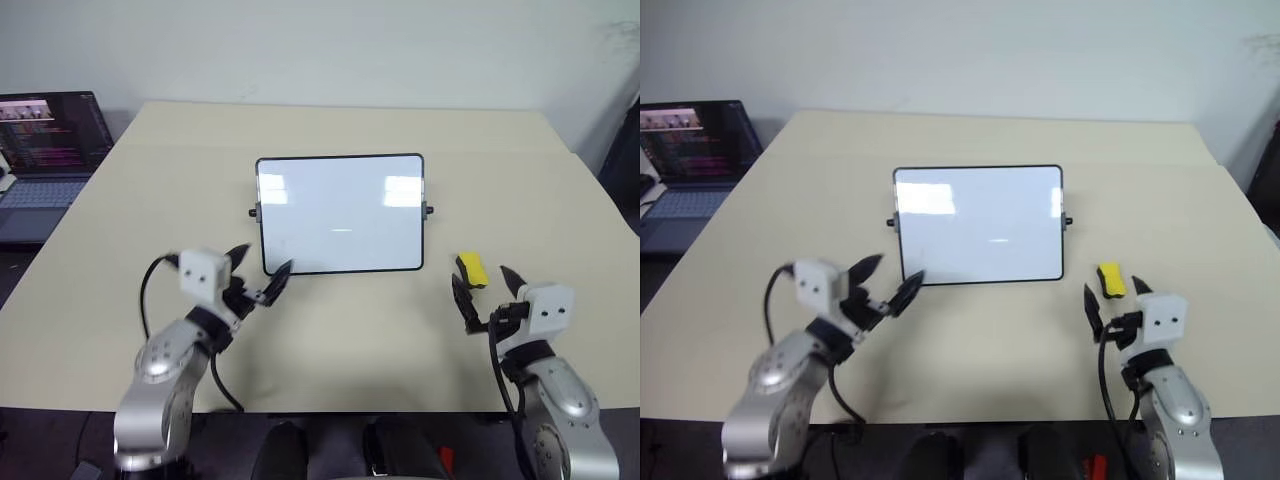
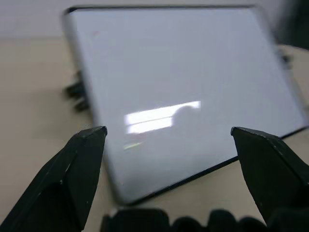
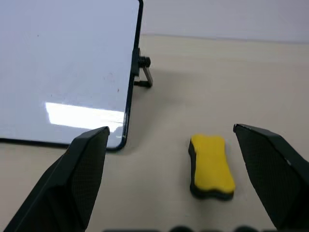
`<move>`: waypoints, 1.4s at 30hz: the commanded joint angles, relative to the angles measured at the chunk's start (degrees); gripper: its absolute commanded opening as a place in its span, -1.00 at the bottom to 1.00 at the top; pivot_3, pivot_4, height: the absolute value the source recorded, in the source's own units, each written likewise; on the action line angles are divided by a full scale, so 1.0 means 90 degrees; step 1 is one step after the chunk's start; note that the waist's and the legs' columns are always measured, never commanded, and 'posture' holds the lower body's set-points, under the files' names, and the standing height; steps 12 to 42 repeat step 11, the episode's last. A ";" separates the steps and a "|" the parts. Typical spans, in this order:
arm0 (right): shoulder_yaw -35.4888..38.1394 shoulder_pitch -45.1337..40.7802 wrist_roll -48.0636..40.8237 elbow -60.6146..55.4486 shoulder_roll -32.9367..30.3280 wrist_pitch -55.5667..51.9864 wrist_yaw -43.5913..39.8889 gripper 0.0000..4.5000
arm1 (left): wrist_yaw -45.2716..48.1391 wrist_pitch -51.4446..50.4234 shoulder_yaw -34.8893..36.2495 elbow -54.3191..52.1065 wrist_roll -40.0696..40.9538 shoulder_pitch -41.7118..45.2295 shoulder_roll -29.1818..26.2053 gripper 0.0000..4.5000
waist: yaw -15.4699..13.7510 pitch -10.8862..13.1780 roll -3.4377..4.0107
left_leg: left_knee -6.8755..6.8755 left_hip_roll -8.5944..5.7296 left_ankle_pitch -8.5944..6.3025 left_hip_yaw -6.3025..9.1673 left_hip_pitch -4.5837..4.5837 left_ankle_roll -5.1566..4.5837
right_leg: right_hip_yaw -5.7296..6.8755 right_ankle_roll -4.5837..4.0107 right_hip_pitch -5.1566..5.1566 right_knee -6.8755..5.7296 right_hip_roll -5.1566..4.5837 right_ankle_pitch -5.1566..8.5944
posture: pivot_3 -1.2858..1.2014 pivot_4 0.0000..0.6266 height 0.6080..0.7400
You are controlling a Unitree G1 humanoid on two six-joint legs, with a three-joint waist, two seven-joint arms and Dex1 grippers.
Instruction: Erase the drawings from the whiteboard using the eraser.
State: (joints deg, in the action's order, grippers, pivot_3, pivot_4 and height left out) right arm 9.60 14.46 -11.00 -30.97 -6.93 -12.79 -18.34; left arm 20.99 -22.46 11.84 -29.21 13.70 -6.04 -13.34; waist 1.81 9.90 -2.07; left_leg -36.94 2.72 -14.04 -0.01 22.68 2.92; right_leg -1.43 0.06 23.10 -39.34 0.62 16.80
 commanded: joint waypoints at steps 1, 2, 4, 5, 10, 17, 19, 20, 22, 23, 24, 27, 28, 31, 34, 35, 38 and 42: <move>0.0076 -0.0040 -0.0275 0.0417 -0.0078 0.0702 -0.0293 0.98 | -0.1090 0.0703 0.0456 -0.0514 -0.0775 -0.0322 0.0237 1.00 | -0.0010 0.0001 0.0000 | 0.0001 0.0000 0.0000 -0.0002 -0.0008 -0.0001 | -0.0002 0.0001 -0.0001 -0.0002 0.0003 -0.0003 | 0.03 -0.52 1.00; 0.0155 -0.0049 -0.0325 0.0519 -0.0061 0.0842 -0.0266 0.98 | -0.1356 0.0802 0.0679 -0.0458 -0.0918 -0.0412 0.0280 1.00 | -0.0017 0.0000 -0.0002 | 0.0000 -0.0001 0.0002 -0.0002 -0.0009 -0.0003 | -0.0002 0.0000 -0.0002 -0.0007 0.0003 -0.0006 | 0.03 -0.52 1.00; 0.0274 -0.0131 -0.0331 0.0767 -0.0164 0.1075 -0.0271 0.98 | -0.1505 0.1055 0.0879 -0.0289 -0.1104 -0.0475 0.0166 1.00 | -0.0019 0.0000 -0.0001 | -0.0002 0.0000 0.0005 -0.0003 -0.0018 -0.0008 | -0.0003 -0.0003 -0.0003 -0.0018 0.0008 -0.0009 | 0.03 -0.52 1.00; 0.0321 -0.0139 -0.0329 0.0865 -0.0189 0.1159 -0.0247 0.98 | -0.1495 0.1170 0.0903 -0.0178 -0.1135 -0.0492 0.0110 1.00 | -0.0021 0.0000 -0.0001 | -0.0001 0.0000 0.0006 -0.0006 -0.0023 -0.0009 | -0.0003 -0.0003 -0.0005 -0.0021 0.0010 -0.0009 | 0.03 -0.52 1.00; 0.0637 -0.0418 -0.0454 0.1046 -0.0078 0.1116 0.0304 0.98 | -0.2207 0.1030 0.1220 0.0247 -0.1317 -0.0343 0.0304 1.00 | -0.0036 -0.0003 -0.0003 | 0.0000 -0.0001 0.0006 -0.0016 -0.0023 -0.0008 | -0.0016 -0.0003 -0.0005 -0.0017 0.0013 -0.0009 | 0.03 -0.52 1.00; 0.0652 -0.0501 -0.0455 0.1062 -0.0108 0.1078 0.0357 0.98 | -0.2214 0.1093 0.1192 0.0385 -0.1334 -0.0288 0.0272 1.00 | -0.0036 -0.0003 -0.0003 | 0.0001 -0.0001 0.0005 -0.0018 -0.0022 -0.0008 | -0.0020 -0.0003 -0.0004 -0.0016 0.0013 -0.0009 | 0.03 -0.52 1.00; 0.0652 -0.0501 -0.0455 0.1062 -0.0108 0.1078 0.0357 0.98 | -0.2214 0.1093 0.1192 0.0385 -0.1334 -0.0288 0.0272 1.00 | -0.0036 -0.0003 -0.0003 | 0.0001 -0.0001 0.0005 -0.0018 -0.0022 -0.0008 | -0.0020 -0.0003 -0.0004 -0.0016 0.0013 -0.0009 | 0.03 -0.52 1.00; 0.0652 -0.0501 -0.0455 0.1062 -0.0108 0.1078 0.0357 0.98 | -0.2214 0.1093 0.1192 0.0385 -0.1334 -0.0288 0.0272 1.00 | -0.0036 -0.0003 -0.0003 | 0.0001 -0.0001 0.0005 -0.0018 -0.0022 -0.0008 | -0.0020 -0.0003 -0.0004 -0.0016 0.0013 -0.0009 | 0.03 -0.52 1.00; 0.0652 -0.0501 -0.0455 0.1062 -0.0108 0.1078 0.0357 0.98 | -0.2214 0.1093 0.1192 0.0385 -0.1334 -0.0288 0.0272 1.00 | -0.0036 -0.0003 -0.0003 | 0.0001 -0.0001 0.0005 -0.0018 -0.0022 -0.0008 | -0.0020 -0.0003 -0.0004 -0.0016 0.0013 -0.0009 | 0.03 -0.52 1.00; 0.0652 -0.0501 -0.0455 0.1062 -0.0108 0.1078 0.0357 0.98 | -0.2214 0.1093 0.1192 0.0385 -0.1334 -0.0288 0.0272 1.00 | -0.0036 -0.0003 -0.0003 | 0.0001 -0.0001 0.0005 -0.0018 -0.0022 -0.0008 | -0.0020 -0.0003 -0.0004 -0.0016 0.0013 -0.0009 | 0.03 -0.52 1.00; 0.0652 -0.0501 -0.0455 0.1062 -0.0108 0.1078 0.0357 0.98 | -0.2214 0.1093 0.1192 0.0385 -0.1334 -0.0288 0.0272 1.00 | -0.0036 -0.0003 -0.0003 | 0.0001 -0.0001 0.0005 -0.0018 -0.0022 -0.0008 | -0.0020 -0.0003 -0.0004 -0.0016 0.0013 -0.0009 | 0.03 -0.52 1.00; 0.0652 -0.0501 -0.0455 0.1062 -0.0108 0.1078 0.0357 0.98 | -0.2214 0.1093 0.1192 0.0385 -0.1334 -0.0288 0.0272 1.00 | -0.0036 -0.0003 -0.0003 | 0.0001 -0.0001 0.0005 -0.0018 -0.0022 -0.0008 | -0.0020 -0.0003 -0.0004 -0.0016 0.0013 -0.0009 | 0.03 -0.52 1.00; 0.0652 -0.0501 -0.0455 0.1062 -0.0108 0.1078 0.0357 0.98 | -0.2214 0.1093 0.1192 0.0385 -0.1334 -0.0288 0.0272 1.00 | -0.0036 -0.0003 -0.0003 | 0.0001 -0.0001 0.0005 -0.0018 -0.0022 -0.0008 | -0.0020 -0.0003 -0.0004 -0.0016 0.0013 -0.0009 | 0.03 -0.52 1.00; 0.0652 -0.0501 -0.0455 0.1062 -0.0108 0.1078 0.0357 0.98 | -0.2214 0.1093 0.1192 0.0385 -0.1334 -0.0288 0.0272 1.00 | -0.0036 -0.0003 -0.0003 | 0.0001 -0.0001 0.0005 -0.0018 -0.0022 -0.0008 | -0.0020 -0.0003 -0.0004 -0.0016 0.0013 -0.0009 | 0.03 -0.52 1.00; 0.0652 -0.0501 -0.0455 0.1062 -0.0108 0.1078 0.0357 0.98 | -0.2214 0.1093 0.1192 0.0385 -0.1334 -0.0288 0.0272 1.00 | -0.0036 -0.0003 -0.0003 | 0.0001 -0.0001 0.0005 -0.0018 -0.0022 -0.0008 | -0.0020 -0.0003 -0.0004 -0.0016 0.0013 -0.0009 | 0.03 -0.52 1.00; 0.0652 -0.0501 -0.0455 0.1062 -0.0108 0.1078 0.0357 0.98 | -0.2214 0.1093 0.1192 0.0385 -0.1334 -0.0288 0.0272 1.00 | -0.0036 -0.0003 -0.0003 | 0.0001 -0.0001 0.0005 -0.0018 -0.0022 -0.0008 | -0.0020 -0.0003 -0.0004 -0.0016 0.0013 -0.0009 | 0.03 -0.52 1.00; 0.0652 -0.0501 -0.0455 0.1062 -0.0108 0.1078 0.0357 0.98 | -0.2214 0.1093 0.1192 0.0385 -0.1334 -0.0288 0.0272 1.00 | -0.0036 -0.0003 -0.0003 | 0.0001 -0.0001 0.0005 -0.0018 -0.0022 -0.0008 | -0.0020 -0.0003 -0.0004 -0.0016 0.0013 -0.0009 | 0.03 -0.52 1.00; 0.0652 -0.0501 -0.0455 0.1062 -0.0108 0.1078 0.0357 0.98 | -0.2214 0.1093 0.1192 0.0385 -0.1334 -0.0288 0.0272 1.00 | -0.0036 -0.0003 -0.0003 | 0.0001 -0.0001 0.0005 -0.0018 -0.0022 -0.0008 | -0.0020 -0.0003 -0.0004 -0.0016 0.0013 -0.0009 | 0.03 -0.52 1.00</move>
